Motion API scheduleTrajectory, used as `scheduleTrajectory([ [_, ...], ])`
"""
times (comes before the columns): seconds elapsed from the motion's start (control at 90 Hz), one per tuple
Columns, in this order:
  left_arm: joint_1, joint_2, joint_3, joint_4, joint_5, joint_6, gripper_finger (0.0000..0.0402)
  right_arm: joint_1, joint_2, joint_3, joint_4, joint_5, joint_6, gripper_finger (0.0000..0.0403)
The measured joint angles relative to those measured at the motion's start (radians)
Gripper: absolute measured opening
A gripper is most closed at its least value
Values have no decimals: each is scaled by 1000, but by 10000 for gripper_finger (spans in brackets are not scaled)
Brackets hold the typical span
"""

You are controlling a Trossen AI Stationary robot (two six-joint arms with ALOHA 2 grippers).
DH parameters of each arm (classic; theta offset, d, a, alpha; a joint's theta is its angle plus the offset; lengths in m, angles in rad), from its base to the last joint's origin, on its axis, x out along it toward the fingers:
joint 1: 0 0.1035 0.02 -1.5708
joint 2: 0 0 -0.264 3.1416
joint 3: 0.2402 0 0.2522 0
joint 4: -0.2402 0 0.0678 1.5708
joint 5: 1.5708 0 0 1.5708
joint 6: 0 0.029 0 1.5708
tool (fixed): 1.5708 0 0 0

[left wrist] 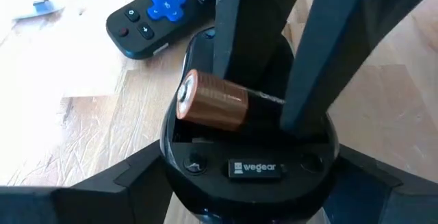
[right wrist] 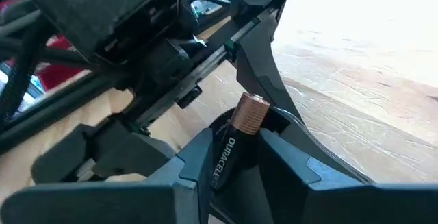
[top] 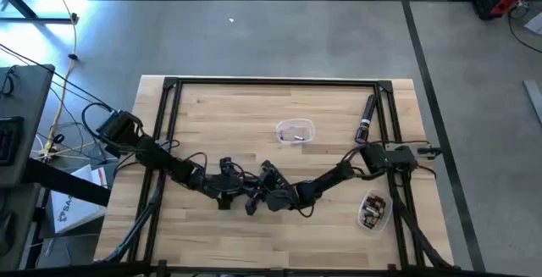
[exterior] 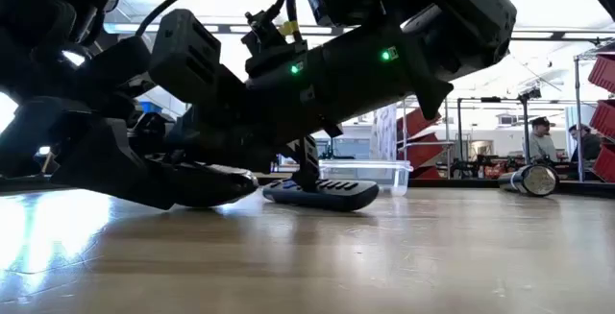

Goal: Insert battery
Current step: Insert the black battery into the computer mouse

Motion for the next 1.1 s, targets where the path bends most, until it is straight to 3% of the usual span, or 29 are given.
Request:
scheduleTrajectory([
  [0.733,0,0,0,-3,11,0,278,2,-11,0,-19,-10,-103,85],
  [1.1,0,0,0,-9,16,0,278,2,-12,0,-17,-7,-134,144],
])
